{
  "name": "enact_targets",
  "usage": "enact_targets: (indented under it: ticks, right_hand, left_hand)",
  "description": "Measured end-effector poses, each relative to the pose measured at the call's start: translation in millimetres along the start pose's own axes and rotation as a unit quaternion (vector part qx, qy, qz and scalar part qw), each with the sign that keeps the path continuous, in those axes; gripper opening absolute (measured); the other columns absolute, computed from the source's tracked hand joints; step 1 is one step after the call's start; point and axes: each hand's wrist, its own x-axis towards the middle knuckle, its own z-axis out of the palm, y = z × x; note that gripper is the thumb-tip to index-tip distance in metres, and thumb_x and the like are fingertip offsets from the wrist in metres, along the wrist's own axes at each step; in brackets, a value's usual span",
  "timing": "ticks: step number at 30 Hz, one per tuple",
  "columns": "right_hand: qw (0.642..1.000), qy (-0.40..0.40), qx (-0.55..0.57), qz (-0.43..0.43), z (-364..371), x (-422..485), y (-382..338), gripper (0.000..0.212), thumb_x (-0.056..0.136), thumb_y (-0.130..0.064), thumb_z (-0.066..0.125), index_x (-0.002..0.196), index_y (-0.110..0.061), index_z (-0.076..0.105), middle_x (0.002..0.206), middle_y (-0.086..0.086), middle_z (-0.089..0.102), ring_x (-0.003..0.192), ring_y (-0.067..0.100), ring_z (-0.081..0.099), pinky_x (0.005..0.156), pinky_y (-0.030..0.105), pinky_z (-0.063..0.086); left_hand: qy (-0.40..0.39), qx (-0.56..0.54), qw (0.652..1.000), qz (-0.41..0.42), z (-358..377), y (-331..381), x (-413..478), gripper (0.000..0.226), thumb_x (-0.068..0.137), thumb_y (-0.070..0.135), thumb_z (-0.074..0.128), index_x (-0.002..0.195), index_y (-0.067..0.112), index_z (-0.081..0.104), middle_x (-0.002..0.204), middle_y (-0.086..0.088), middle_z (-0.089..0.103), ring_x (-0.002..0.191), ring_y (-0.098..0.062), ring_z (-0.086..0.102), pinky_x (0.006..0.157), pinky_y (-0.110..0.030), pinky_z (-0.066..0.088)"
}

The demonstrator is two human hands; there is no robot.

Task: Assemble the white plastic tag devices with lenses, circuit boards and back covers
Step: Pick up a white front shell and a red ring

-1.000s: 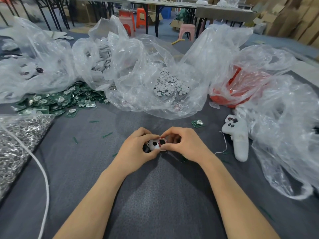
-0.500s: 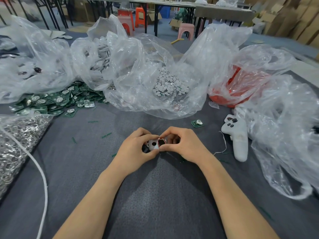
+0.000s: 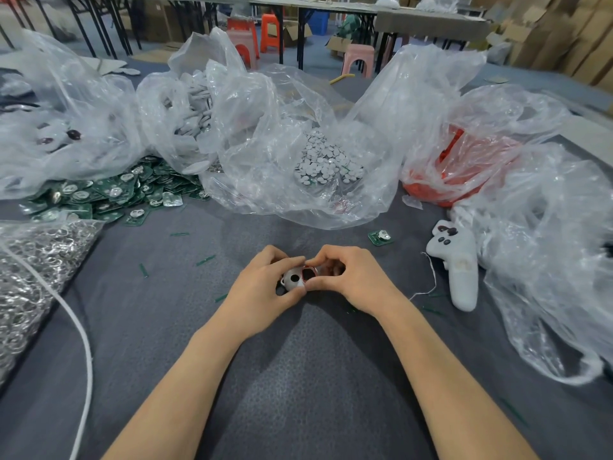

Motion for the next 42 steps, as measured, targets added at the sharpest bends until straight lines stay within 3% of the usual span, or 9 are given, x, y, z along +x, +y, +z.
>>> enact_targets:
  ticks: [6,9,15,18,23,26,32,38,42]
  right_hand:
    - [0.999,-0.009,0.029,-0.029,0.2,-2.1,0.2,0.031,0.072,-0.012,0.081,0.091,-0.034,0.069,0.099,-0.007,0.062,0.068,0.003,0.049,0.069,0.009,0.040]
    - [0.998,0.004,0.048,-0.041,6.0,-2.9,-2.3,0.030,0.074,-0.012,0.080,0.098,-0.029,0.073,0.095,-0.008,0.069,0.078,0.001,0.060,0.075,0.008,0.042]
    - [0.989,0.041,0.132,-0.059,14.9,-4.2,-12.3,0.029,0.080,-0.008,0.075,0.095,-0.033,0.072,0.089,0.001,0.072,0.083,0.024,0.067,0.084,0.032,0.054]
    - [0.989,0.064,0.098,-0.088,15.9,-4.4,-13.7,0.036,0.080,-0.005,0.074,0.101,-0.034,0.072,0.093,-0.003,0.068,0.081,0.012,0.064,0.081,0.027,0.052]
    - [0.987,0.084,0.054,-0.129,23.4,-4.8,-16.1,0.037,0.084,0.000,0.068,0.115,-0.020,0.070,0.096,0.000,0.060,0.085,0.012,0.060,0.079,0.025,0.051]
    - [0.982,0.105,0.052,-0.147,24.9,-5.4,-17.6,0.032,0.085,0.000,0.067,0.112,-0.018,0.071,0.095,0.000,0.059,0.077,0.005,0.055,0.072,0.019,0.048]
    - [0.954,0.244,0.033,-0.169,32.1,-7.1,-20.9,0.013,0.082,0.000,0.070,0.092,-0.007,0.076,0.086,0.002,0.065,0.079,0.005,0.059,0.071,0.011,0.044]
    - [0.931,0.305,-0.017,-0.201,31.5,-9.0,-21.5,0.008,0.083,-0.001,0.069,0.088,-0.007,0.071,0.085,0.001,0.067,0.071,0.010,0.061,0.066,0.025,0.052]
    - [0.919,0.300,-0.086,-0.241,31.0,-10.2,-20.6,0.006,0.084,-0.002,0.069,0.086,-0.006,0.073,0.083,0.003,0.064,0.068,0.011,0.060,0.062,0.025,0.051]
  left_hand:
    - [0.009,-0.027,0.999,-0.017,2.6,1.8,-1.2,0.047,0.078,0.029,0.076,0.122,0.023,0.060,0.099,0.009,0.044,0.094,-0.008,0.048,0.075,-0.009,0.033]
    - [0.017,-0.045,0.999,-0.023,1.9,0.6,-0.6,0.044,0.078,0.026,0.077,0.115,0.025,0.055,0.104,0.012,0.053,0.096,-0.006,0.052,0.074,-0.009,0.035]
    - [0.067,-0.206,0.975,-0.042,-3.1,0.1,-4.4,0.038,0.082,0.007,0.072,0.109,0.030,0.058,0.093,0.014,0.073,0.087,0.005,0.065,0.075,-0.007,0.045]
    - [0.077,-0.291,0.952,-0.061,-6.4,2.4,-4.1,0.036,0.084,0.007,0.070,0.109,0.031,0.061,0.096,0.011,0.074,0.091,-0.002,0.068,0.077,-0.011,0.048]
    - [0.060,-0.387,0.916,-0.091,-10.2,2.3,-3.3,0.033,0.089,0.002,0.062,0.110,0.027,0.065,0.098,0.007,0.075,0.086,-0.001,0.066,0.070,-0.017,0.052]
    - [0.054,-0.441,0.889,-0.115,-6.8,2.1,-3.8,0.029,0.092,0.001,0.057,0.112,0.021,0.064,0.103,-0.002,0.074,0.091,-0.011,0.068,0.075,-0.028,0.057]
    - [0.045,-0.453,0.884,-0.105,-0.6,4.1,-4.1,0.027,0.091,0.002,0.060,0.108,0.022,0.065,0.102,-0.004,0.073,0.093,-0.016,0.069,0.070,-0.024,0.055]
    - [0.052,-0.497,0.860,-0.102,-0.1,5.3,-3.2,0.028,0.091,-0.001,0.057,0.110,0.017,0.064,0.101,-0.004,0.073,0.093,-0.019,0.070,0.070,-0.028,0.057]
    - [0.046,-0.517,0.848,-0.109,-0.4,5.7,-3.0,0.027,0.091,-0.001,0.056,0.112,0.014,0.063,0.104,-0.005,0.073,0.093,-0.025,0.071,0.068,-0.032,0.058]
